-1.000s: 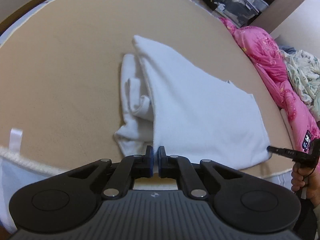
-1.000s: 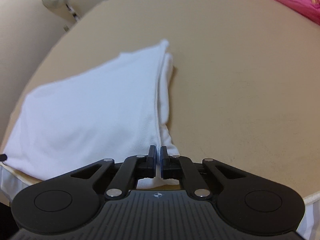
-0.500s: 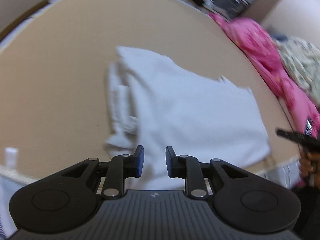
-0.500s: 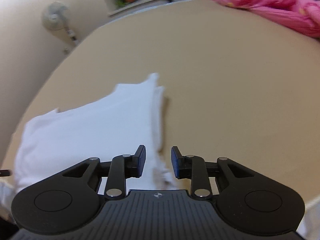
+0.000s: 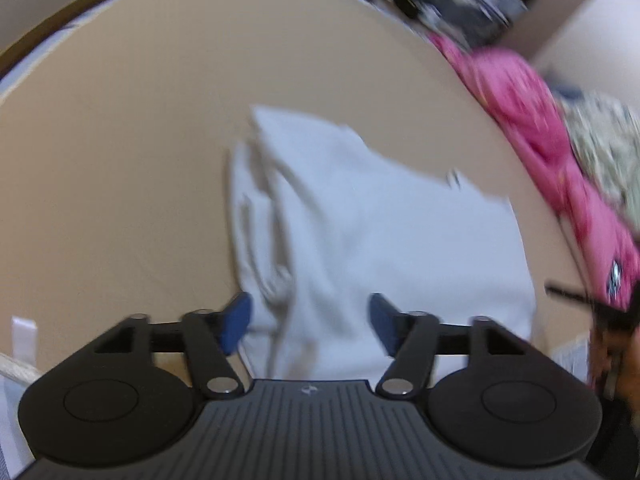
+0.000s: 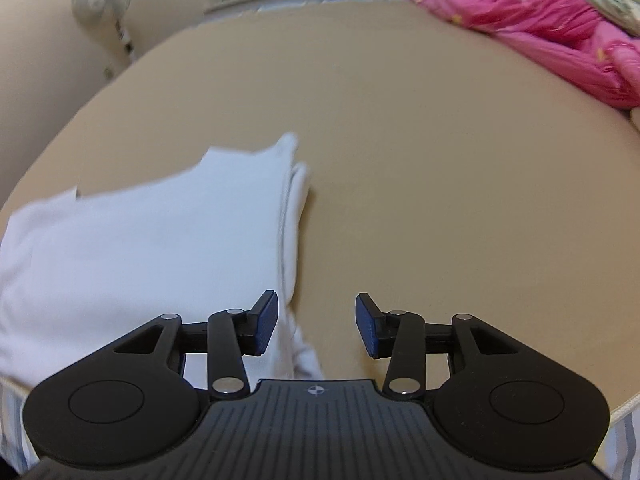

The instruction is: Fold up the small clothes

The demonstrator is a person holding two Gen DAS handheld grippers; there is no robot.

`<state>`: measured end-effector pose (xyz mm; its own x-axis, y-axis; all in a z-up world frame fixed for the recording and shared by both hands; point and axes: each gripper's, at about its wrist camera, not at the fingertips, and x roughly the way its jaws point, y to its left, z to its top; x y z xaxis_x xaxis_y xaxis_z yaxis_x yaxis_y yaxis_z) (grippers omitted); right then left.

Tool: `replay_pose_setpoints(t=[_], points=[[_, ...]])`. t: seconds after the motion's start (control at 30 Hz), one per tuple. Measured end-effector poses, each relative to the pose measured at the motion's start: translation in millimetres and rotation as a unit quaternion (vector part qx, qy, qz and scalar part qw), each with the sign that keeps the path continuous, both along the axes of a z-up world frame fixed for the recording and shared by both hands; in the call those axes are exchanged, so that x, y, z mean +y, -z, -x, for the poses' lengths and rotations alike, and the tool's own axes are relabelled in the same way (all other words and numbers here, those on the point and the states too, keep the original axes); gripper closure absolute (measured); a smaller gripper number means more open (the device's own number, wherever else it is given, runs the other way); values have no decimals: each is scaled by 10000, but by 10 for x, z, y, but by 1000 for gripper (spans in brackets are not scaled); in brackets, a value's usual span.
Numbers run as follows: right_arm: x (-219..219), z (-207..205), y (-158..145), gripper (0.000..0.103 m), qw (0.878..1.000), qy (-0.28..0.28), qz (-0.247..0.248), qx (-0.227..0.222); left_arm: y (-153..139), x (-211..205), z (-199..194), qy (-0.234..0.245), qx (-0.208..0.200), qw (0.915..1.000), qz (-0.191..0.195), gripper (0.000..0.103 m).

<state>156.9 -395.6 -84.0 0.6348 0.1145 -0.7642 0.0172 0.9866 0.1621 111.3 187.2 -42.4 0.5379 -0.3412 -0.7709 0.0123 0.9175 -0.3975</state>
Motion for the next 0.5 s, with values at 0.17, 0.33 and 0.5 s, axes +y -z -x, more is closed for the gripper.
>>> replay_pose_setpoints(t=[0.17,0.33,0.5], points=[[12,-79,-20,58,9997,108,-112,-192,103,214,-286,-510,243,9982,177,18],[50,-70,4,58,9994,37,-156,-299,336,297,-369,-387,564,9962,537,17],[34,-14,-37,58,9995,30,-161,-272,488,207,-480,-345,727,9959,404,14]])
